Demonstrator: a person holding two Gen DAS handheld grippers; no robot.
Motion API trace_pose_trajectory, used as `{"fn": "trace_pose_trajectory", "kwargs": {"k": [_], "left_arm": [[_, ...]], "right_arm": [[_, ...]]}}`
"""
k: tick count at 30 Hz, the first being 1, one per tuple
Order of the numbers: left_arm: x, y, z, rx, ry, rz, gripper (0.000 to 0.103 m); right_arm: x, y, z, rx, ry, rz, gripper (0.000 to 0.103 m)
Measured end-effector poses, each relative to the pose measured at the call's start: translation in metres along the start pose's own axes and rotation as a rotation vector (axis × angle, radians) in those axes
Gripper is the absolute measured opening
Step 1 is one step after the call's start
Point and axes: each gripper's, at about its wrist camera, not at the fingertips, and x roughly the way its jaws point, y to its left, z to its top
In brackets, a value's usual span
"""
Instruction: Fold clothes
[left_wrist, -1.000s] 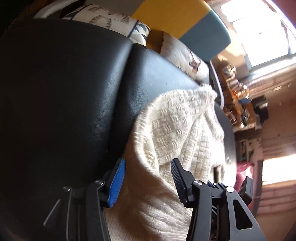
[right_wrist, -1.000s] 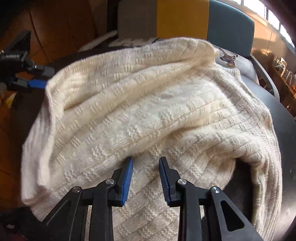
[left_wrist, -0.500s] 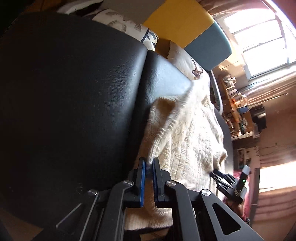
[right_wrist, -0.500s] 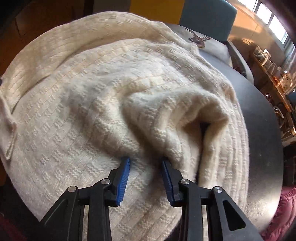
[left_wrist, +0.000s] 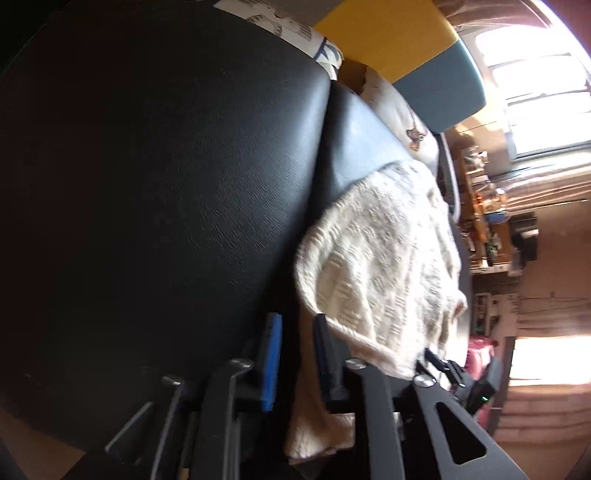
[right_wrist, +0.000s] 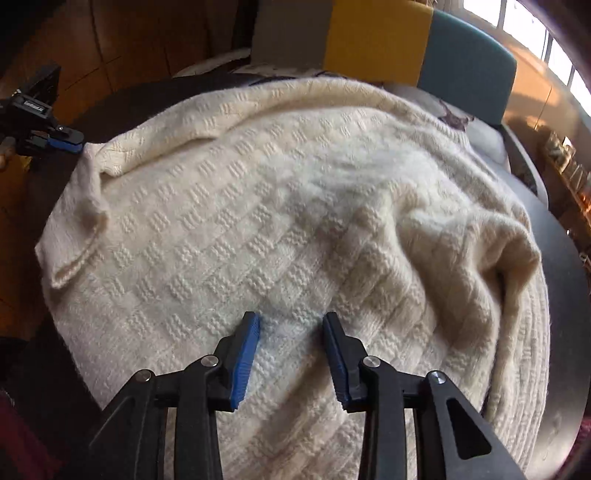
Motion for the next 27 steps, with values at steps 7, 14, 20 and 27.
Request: {"fn": "trace_pose_trajectory", "kwargs": {"k": [7, 14, 20, 27], "left_arm": [[0.026, -0.002, 0.0, -0.075, 0.041, -0.091, 0.058], [0.045, -0.02, -0.014, -0.041, 0.021, -0.024, 0.011], [-0.04, -0.015, -0.021, 0.0, -0.204, -0.036, 0.011], [-0.048, 0.035, 0.008, -0.042, -0.156, 0.202, 0.011]], "right_arm": [[-0.004, -0.019, -0.006, 0.035, -0.015, 0.005, 0.037], [-0.007, -0.014, -0.01, 0.025, -0.072, 0.017, 0.038], [-0.009, -0.016, -0.012, 0.036, -0.07, 0.029, 0.038], [-0.017, -0.029, 0.003, 0.061, 0.017, 0.149, 0.039]]}}
